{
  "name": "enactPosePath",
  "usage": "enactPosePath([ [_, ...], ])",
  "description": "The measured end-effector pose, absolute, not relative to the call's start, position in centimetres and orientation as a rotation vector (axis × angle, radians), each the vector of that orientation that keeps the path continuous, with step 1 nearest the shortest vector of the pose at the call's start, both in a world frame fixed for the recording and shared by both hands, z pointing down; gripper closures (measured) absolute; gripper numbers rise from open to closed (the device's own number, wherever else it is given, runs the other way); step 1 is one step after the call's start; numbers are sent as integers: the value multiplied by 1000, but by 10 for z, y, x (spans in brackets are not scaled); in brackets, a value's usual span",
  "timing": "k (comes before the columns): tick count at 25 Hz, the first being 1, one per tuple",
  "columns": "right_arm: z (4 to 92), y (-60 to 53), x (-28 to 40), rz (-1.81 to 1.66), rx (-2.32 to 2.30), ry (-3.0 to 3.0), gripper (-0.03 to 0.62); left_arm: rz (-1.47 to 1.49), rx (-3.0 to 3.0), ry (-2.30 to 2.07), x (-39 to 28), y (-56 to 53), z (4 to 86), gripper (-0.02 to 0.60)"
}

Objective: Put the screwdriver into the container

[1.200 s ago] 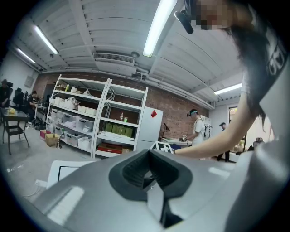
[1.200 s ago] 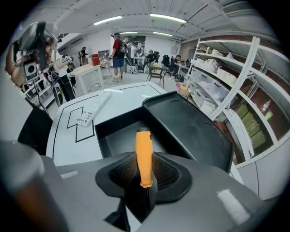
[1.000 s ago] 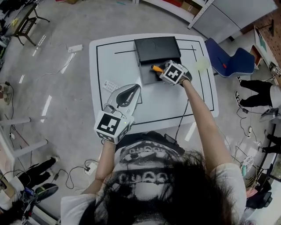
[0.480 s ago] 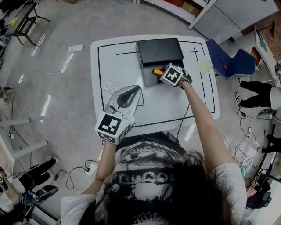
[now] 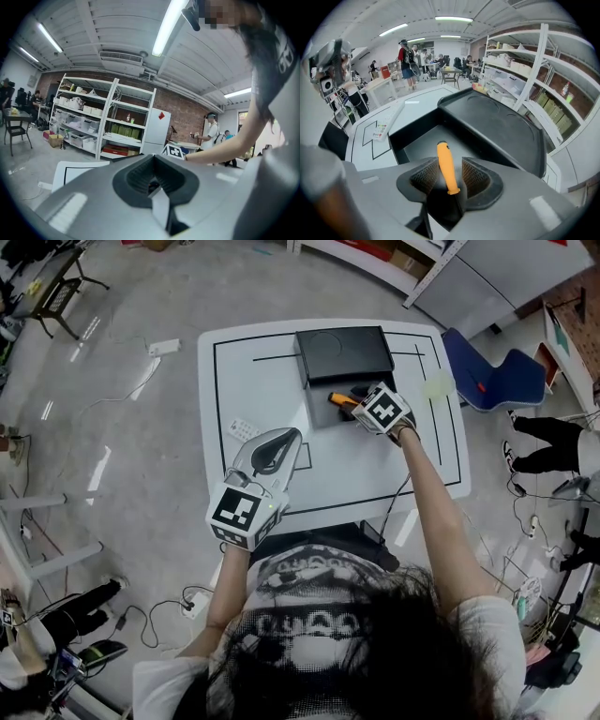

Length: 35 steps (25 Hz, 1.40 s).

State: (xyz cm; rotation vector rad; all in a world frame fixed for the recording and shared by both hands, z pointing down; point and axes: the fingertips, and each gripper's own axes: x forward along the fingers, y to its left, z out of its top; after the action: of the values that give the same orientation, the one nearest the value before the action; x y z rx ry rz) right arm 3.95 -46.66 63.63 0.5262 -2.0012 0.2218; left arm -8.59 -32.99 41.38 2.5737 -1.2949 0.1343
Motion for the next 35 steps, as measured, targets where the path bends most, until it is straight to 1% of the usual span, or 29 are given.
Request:
enactPosePath([
  [5,588,-457,28,195,603,-2130,439,140,2573,-1288,-85,-326,414,581],
  [10,542,-438,21,229,704,-2299,459,135,2572,-1303,-82,-329,410,581],
  [12,529,-427,22,260,762,-2361,481,135,2570,-1314,-81,-329,409,581],
  [18,503,-382,26,300,814,-2453,484,151,2549,-1346,-76,-319,407,581],
  [21,491,-358,34,315,822,-2498,487,164,2545,-1352,-64,-311,406,581],
  [26,474,-317,57,310,820,-2547,511,185,2541,-1360,-34,-289,404,581],
  [30,463,-286,74,310,809,-2596,551,211,2531,-1386,-12,-270,404,581],
  [35,452,-249,96,294,778,-2654,569,214,2513,-1449,12,-241,399,581],
])
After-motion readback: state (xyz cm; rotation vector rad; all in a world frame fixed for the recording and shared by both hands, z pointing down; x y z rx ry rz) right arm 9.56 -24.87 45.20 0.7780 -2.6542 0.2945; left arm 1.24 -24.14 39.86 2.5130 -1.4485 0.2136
